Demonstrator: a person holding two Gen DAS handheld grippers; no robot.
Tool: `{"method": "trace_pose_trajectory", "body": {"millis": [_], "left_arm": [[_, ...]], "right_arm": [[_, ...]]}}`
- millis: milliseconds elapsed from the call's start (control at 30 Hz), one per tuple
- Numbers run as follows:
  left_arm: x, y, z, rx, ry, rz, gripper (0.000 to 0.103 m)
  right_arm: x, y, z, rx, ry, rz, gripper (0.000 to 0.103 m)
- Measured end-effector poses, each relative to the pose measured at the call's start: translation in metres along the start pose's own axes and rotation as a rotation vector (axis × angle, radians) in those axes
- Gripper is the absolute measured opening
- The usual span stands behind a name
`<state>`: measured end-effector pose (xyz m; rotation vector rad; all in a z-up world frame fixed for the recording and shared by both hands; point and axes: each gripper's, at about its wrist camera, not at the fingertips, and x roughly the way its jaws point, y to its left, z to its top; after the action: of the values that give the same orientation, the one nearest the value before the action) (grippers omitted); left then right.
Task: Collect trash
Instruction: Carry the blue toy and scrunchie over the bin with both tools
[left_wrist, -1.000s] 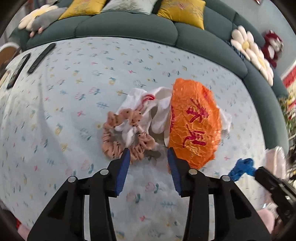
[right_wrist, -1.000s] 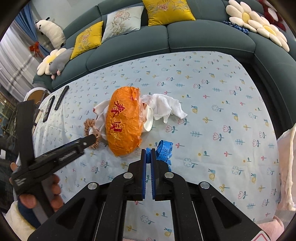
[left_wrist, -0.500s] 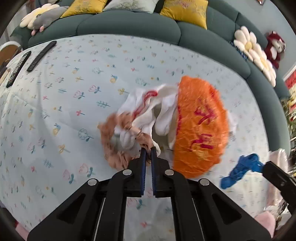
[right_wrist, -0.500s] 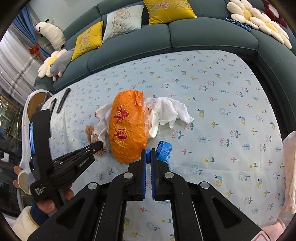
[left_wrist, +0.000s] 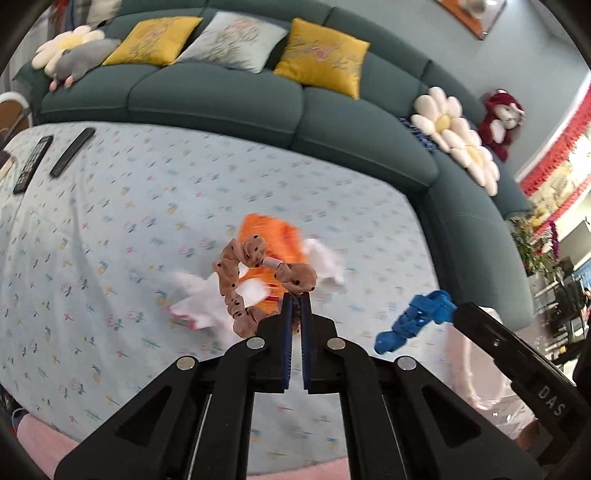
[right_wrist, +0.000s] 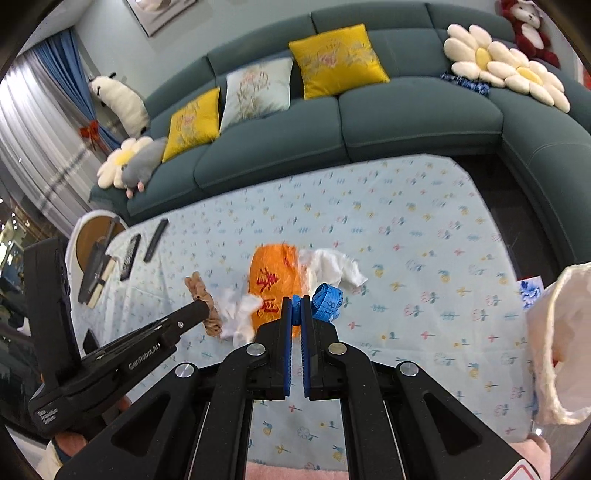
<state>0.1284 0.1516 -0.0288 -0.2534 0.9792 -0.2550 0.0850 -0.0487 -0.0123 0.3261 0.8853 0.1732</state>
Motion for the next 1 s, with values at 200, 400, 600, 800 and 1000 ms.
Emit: {"method": "trace_pose_trajectory", "body": {"millis": [200,400,600,800,1000], "left_arm": [[-0.011,-0.049,-0.003,0.067,-0.004,-0.057,0.003],[-0.013,-0.114,-0.011,0.167,-0.005,-0.105,0.003],[-0.003,-0.174,-0.022,0.252,0.014,-0.140,0.003],[0.010,-0.232,-0.042,0.343,0.048,-0.182,0.003],[0.024,-0.289,-0.064,0.429,0.086,-0.223,0.003]], "right_arm": [[-0.039,-0.024,0.002,0.030,-0.065,-0.005,0.004],[-0.071,-0.059,0.004,0.073,-0.118,-0.030,0.004],[-0.100,-0.103,-0.001,0.129,-0.160,-0.068,0.004],[-0.130,-0.159,-0.009,0.211,-0.202,-0.116,0.004],[-0.155,-0.213,-0.023,0.296,-0.231,-0.169,0.004]]}}
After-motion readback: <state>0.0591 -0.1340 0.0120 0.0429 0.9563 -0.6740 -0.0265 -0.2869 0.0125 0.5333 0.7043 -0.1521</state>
